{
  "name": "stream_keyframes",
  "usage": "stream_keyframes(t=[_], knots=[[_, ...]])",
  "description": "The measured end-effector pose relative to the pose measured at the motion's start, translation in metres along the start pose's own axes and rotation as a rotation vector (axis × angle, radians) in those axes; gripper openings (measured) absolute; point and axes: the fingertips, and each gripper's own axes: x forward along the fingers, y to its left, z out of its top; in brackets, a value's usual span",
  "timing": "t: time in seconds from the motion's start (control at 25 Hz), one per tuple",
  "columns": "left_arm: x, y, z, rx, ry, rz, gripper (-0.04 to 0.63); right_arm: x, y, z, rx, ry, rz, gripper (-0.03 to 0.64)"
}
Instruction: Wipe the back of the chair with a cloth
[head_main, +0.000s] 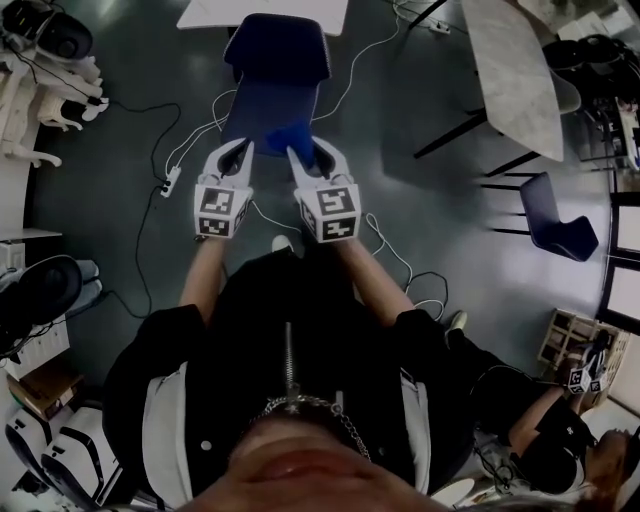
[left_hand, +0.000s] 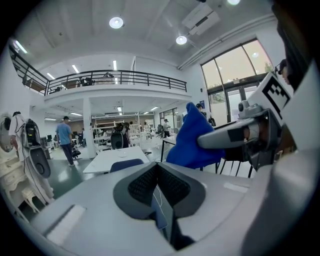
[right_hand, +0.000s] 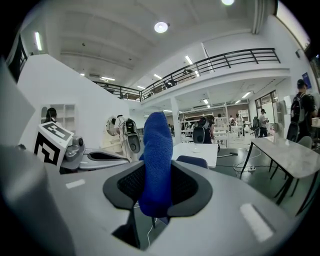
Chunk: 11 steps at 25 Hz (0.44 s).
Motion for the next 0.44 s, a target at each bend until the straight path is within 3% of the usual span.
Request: stream_keyframes(t=[0.44], knots=[[-0.018, -0.004, -0.003, 0.006, -0.004, -0.039, 0.009, -0.012, 0.018, -0.004, 0.013, -0.009, -0.025, 0.126]])
